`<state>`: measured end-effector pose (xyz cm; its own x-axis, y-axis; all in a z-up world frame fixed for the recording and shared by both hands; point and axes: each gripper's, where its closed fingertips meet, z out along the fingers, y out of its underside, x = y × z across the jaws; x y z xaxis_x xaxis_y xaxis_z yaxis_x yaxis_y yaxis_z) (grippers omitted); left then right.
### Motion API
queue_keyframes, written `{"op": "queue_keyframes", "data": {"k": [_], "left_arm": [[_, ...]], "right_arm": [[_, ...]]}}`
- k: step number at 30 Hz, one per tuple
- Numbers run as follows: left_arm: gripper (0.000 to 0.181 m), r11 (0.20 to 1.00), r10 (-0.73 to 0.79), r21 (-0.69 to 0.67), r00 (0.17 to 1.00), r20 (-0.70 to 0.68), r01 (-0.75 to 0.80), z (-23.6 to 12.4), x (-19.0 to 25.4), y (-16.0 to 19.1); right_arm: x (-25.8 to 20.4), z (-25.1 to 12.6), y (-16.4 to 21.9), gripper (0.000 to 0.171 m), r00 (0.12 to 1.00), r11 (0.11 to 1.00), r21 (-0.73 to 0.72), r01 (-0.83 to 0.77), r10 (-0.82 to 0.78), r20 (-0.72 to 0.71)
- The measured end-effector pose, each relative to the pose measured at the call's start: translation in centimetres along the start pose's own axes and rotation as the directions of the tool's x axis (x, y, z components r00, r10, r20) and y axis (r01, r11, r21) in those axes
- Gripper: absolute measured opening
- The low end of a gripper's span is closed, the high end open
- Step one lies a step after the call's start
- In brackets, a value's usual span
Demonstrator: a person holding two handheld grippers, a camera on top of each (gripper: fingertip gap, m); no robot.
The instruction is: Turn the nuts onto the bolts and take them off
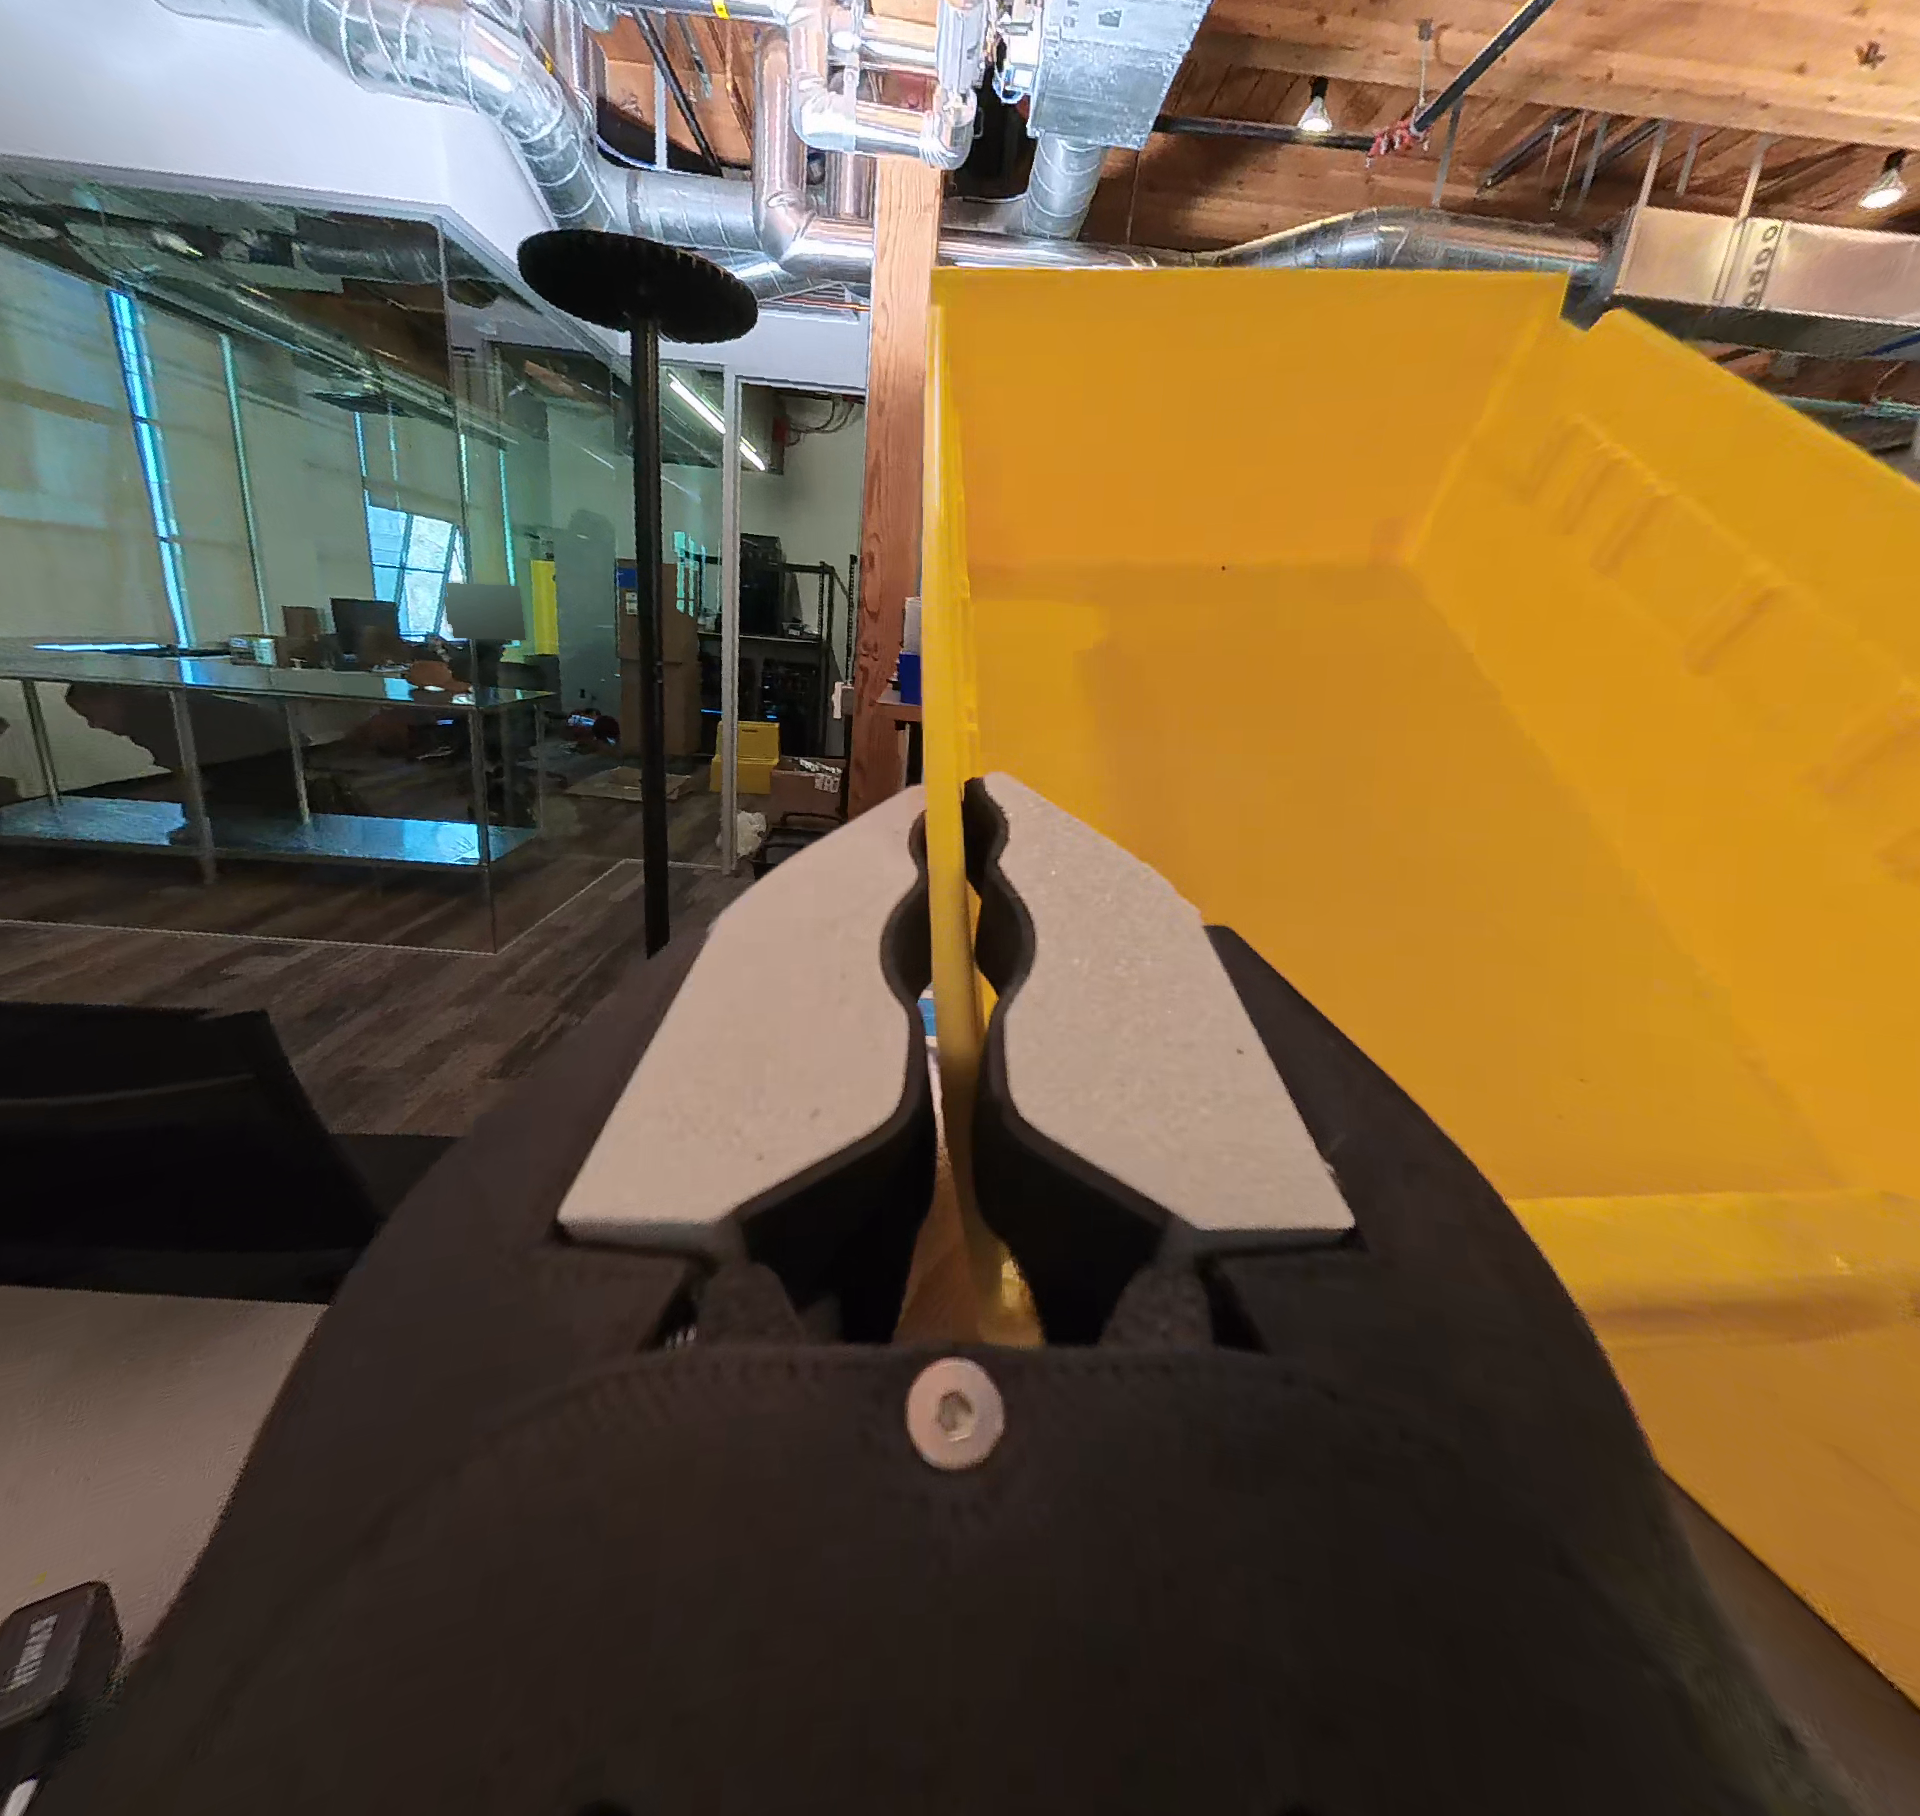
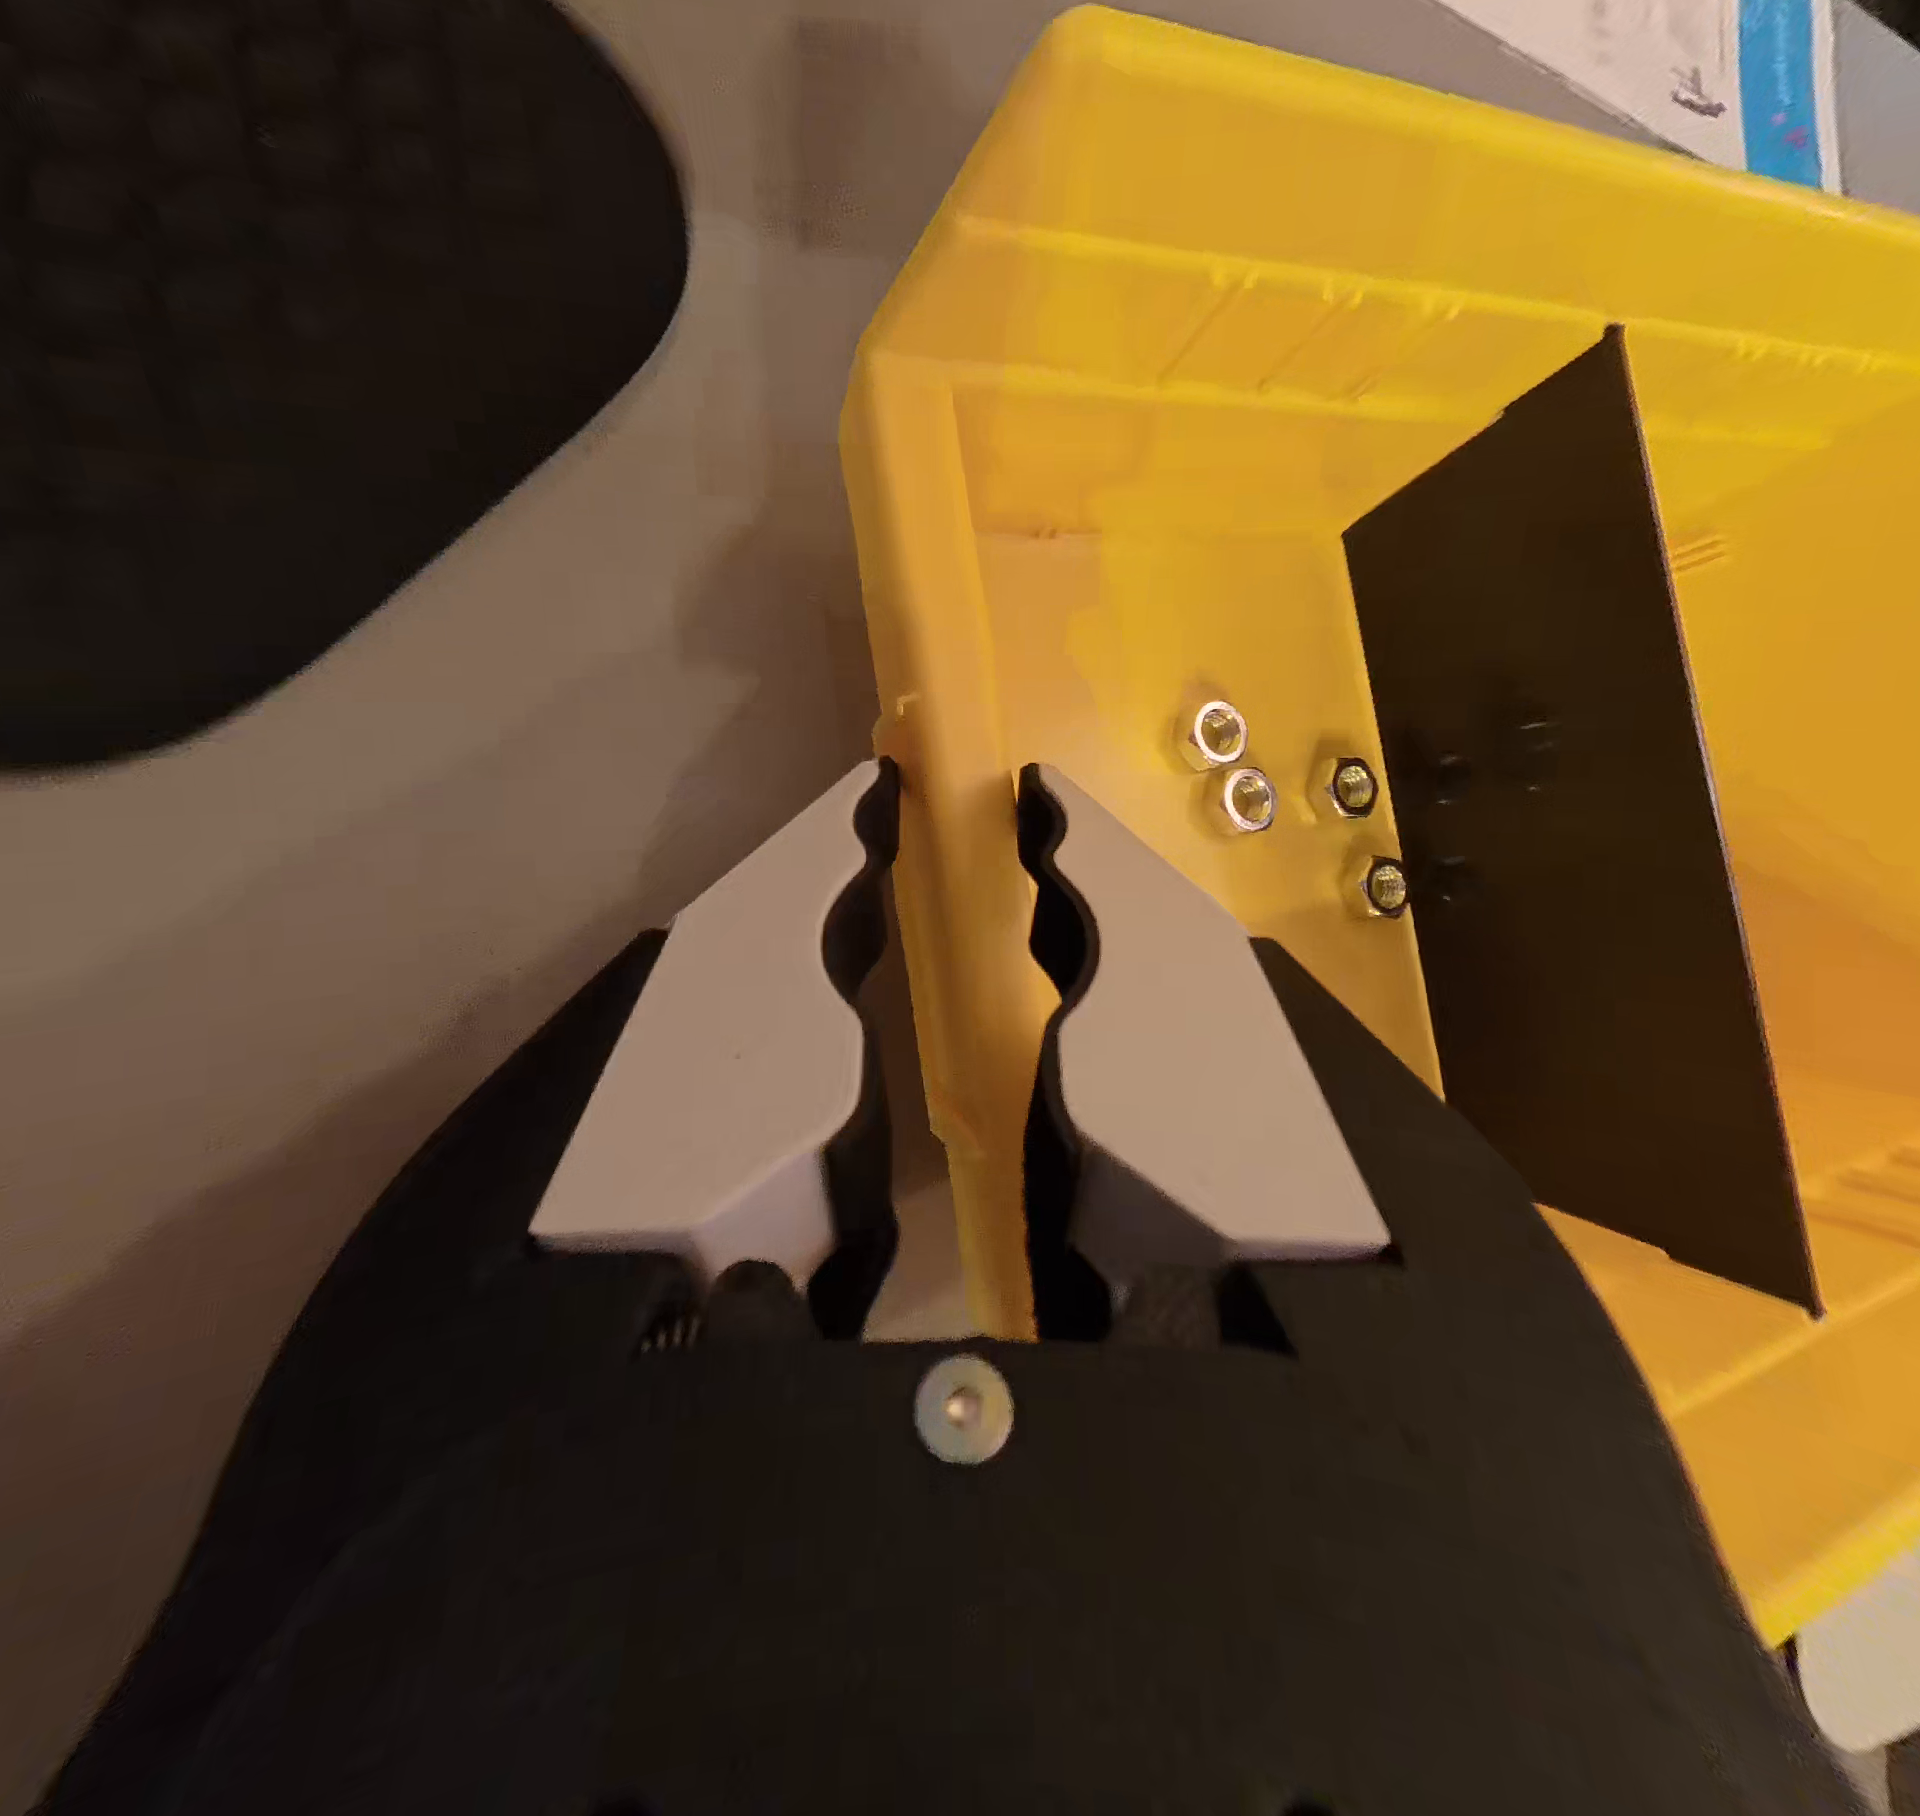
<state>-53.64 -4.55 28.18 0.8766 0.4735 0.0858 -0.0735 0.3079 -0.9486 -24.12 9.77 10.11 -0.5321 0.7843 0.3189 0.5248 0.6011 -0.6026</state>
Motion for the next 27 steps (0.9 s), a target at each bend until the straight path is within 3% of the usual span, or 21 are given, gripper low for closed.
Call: {"op": "queue_keyframes", "data": {"k": [10, 18, 22, 27], "left_arm": [[0.002, 0.999, 0.008, 0.04, 0.999, 0.043, -0.01, -1.0, -0.8, -1.2], [0.002, 0.998, -0.027, 0.061, 0.993, 0.117, 0.02, -1.6, -2.4, -1.1], [0.002, 0.995, -0.012, 0.096, 0.993, 0.114, 0.001, -2.3, -2.5, -2.3], [0.001, 0.995, 0.027, 0.096, 0.999, 0.037, -0.03, -1.8, 0.9, -4.7]], "right_arm": [[6.2, 8.2, -6.5, 0.022, 0.986, 0.991, -0.044, -0.123, 0.117, -0.114], [13.4, 12.7, -8.7, 0.022, 0.964, 0.99, -0.036, -0.136, 0.124, -0.234], [13.0, 8.3, -9.2, 0.041, 0.953, 0.994, 0.059, -0.097, 0.11, -0.283], [11.6, -4.5, -8.6, 0.047, 0.913, 0.929, 0.336, -0.153, 0.263, -0.312]]}}
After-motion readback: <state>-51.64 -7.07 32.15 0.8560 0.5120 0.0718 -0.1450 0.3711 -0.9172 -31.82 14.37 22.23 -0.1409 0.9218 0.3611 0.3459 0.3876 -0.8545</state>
